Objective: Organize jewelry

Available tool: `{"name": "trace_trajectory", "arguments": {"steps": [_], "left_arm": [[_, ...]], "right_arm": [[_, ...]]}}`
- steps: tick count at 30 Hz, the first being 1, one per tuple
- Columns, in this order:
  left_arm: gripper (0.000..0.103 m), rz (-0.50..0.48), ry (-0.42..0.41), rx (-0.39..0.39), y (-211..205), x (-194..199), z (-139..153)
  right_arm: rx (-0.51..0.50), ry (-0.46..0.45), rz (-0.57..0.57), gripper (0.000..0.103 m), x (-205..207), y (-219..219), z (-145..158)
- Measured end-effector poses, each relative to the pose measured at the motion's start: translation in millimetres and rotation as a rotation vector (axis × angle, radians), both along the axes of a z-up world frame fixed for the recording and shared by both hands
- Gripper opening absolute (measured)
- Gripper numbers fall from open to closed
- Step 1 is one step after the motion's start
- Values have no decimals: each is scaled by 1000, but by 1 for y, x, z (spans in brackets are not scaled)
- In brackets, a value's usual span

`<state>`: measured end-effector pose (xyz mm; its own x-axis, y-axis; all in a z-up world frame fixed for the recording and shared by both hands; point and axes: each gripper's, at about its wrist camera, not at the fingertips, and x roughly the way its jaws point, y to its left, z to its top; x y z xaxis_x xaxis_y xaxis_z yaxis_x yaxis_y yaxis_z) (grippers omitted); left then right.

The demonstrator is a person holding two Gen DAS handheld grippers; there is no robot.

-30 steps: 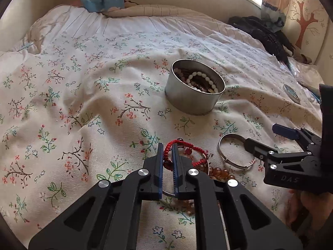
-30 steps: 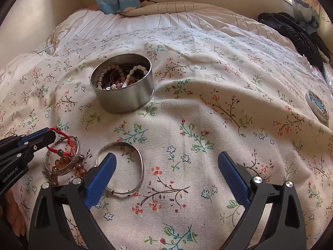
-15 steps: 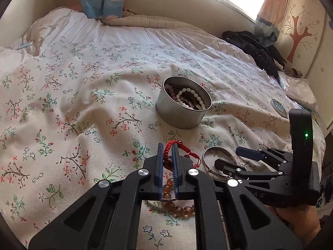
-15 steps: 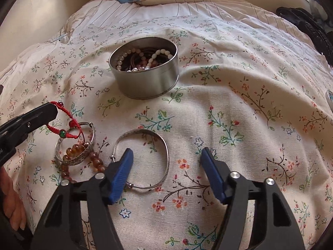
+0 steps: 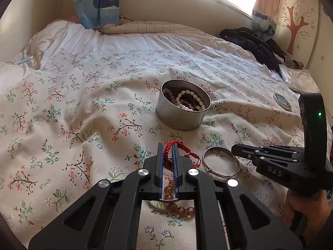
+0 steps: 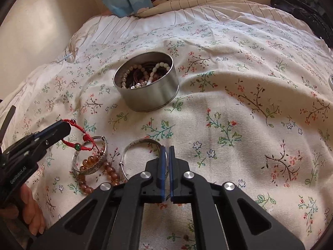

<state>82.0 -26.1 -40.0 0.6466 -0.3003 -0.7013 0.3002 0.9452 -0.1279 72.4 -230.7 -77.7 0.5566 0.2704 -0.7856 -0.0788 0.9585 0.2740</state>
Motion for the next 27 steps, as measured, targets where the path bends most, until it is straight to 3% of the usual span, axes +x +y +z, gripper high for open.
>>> {"name": "trace_trajectory", "arguments": {"steps": [5, 6, 7, 8, 9, 12, 15, 27], "left_arm": [[7, -1, -4, 3, 0, -1, 0], [7, 0, -4, 4, 0, -1, 0], [7, 1, -3, 3, 0, -1, 0], [7, 2, -3, 3, 0, 0, 0], [7, 2, -2, 2, 0, 0, 0], [7, 1, -3, 3, 0, 0, 0], [7, 1, -3, 4, 0, 0, 0], [7, -2, -49, -7, -1, -5, 8]], "right_arm": [[3, -15, 49, 3, -1, 10, 3], [-31, -14, 60, 11, 0, 17, 3], [-62, -11, 70, 28, 0, 23, 1], [-87, -18, 83, 71, -1, 28, 0], [-101, -22, 103, 79, -2, 32, 0], [-135, 10, 127, 77, 1, 40, -8], [-156, 39, 133, 56, 4, 41, -14], [-49, -78, 56, 56, -4, 18, 13]]}}
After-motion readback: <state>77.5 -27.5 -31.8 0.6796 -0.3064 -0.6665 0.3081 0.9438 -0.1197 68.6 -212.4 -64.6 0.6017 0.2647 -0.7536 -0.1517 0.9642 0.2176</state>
